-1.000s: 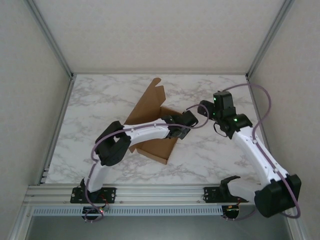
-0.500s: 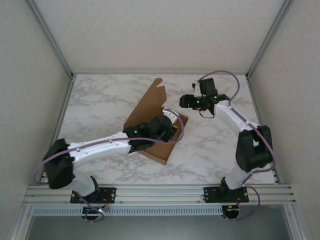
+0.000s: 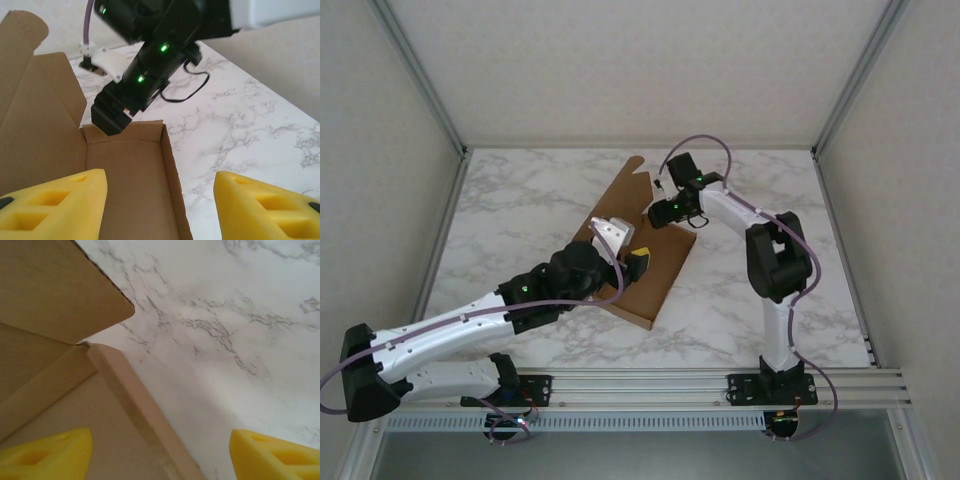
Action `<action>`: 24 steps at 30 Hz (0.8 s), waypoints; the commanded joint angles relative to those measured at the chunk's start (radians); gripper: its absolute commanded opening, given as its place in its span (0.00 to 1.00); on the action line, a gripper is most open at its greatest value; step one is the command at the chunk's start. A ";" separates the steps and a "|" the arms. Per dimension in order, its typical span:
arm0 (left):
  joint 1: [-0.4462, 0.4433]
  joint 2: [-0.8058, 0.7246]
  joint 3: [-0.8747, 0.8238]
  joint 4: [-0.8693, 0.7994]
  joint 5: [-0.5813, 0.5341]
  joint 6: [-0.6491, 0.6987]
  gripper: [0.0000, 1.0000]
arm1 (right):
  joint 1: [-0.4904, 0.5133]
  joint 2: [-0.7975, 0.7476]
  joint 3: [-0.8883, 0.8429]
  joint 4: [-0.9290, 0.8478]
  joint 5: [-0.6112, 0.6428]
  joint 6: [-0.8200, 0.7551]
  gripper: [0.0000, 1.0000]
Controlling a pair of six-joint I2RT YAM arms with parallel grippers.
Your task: Fold the paper box
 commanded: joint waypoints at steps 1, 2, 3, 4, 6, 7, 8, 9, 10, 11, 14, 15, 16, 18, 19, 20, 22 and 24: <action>0.000 -0.042 -0.023 0.022 -0.039 -0.029 0.59 | 0.025 0.046 0.048 -0.069 0.156 -0.031 0.68; 0.000 -0.052 -0.028 0.023 -0.048 -0.031 0.59 | 0.029 0.050 0.047 -0.065 0.173 -0.027 0.65; 0.000 -0.061 -0.031 0.028 -0.057 -0.033 0.59 | 0.034 0.050 0.042 -0.061 0.188 -0.024 0.62; 0.001 -0.072 -0.035 0.031 -0.067 -0.035 0.59 | 0.037 0.044 0.033 -0.052 0.210 -0.021 0.59; 0.003 -0.085 -0.042 0.036 -0.079 -0.037 0.59 | 0.047 0.029 0.005 -0.039 0.242 -0.021 0.51; 0.003 -0.088 -0.043 0.034 -0.090 -0.040 0.59 | 0.054 0.020 -0.010 -0.032 0.265 -0.021 0.47; 0.003 -0.089 -0.044 0.033 -0.101 -0.044 0.59 | 0.059 0.009 -0.027 -0.028 0.286 -0.021 0.43; 0.005 -0.089 -0.045 0.032 -0.110 -0.046 0.59 | 0.062 0.000 -0.043 -0.023 0.298 -0.021 0.40; 0.005 -0.088 -0.046 0.031 -0.122 -0.049 0.59 | 0.068 -0.009 -0.060 -0.018 0.315 -0.022 0.37; 0.006 -0.085 -0.048 0.032 -0.134 -0.052 0.60 | 0.073 -0.015 -0.078 -0.012 0.345 -0.023 0.34; 0.016 -0.082 -0.053 0.031 -0.140 -0.061 0.61 | 0.090 -0.029 -0.123 0.006 0.410 -0.029 0.31; 0.018 -0.080 -0.053 0.032 -0.144 -0.065 0.61 | 0.095 -0.031 -0.136 0.012 0.433 -0.030 0.28; 0.020 -0.081 -0.053 0.031 -0.152 -0.071 0.61 | 0.101 -0.035 -0.149 0.019 0.460 -0.030 0.24; 0.026 -0.086 -0.054 0.031 -0.160 -0.079 0.61 | 0.110 -0.044 -0.171 0.037 0.510 -0.030 0.17; 0.030 -0.087 -0.053 0.032 -0.163 -0.081 0.61 | 0.115 -0.049 -0.179 0.046 0.546 -0.031 0.14; 0.034 -0.088 -0.052 0.028 -0.171 -0.087 0.61 | 0.125 -0.051 -0.182 0.053 0.582 -0.033 0.10; 0.043 -0.081 -0.040 0.006 -0.199 -0.103 0.61 | 0.141 -0.051 -0.186 0.064 0.670 -0.036 0.04; 0.058 -0.065 -0.024 -0.028 -0.227 -0.132 0.61 | 0.154 -0.049 -0.189 0.068 0.730 -0.026 0.03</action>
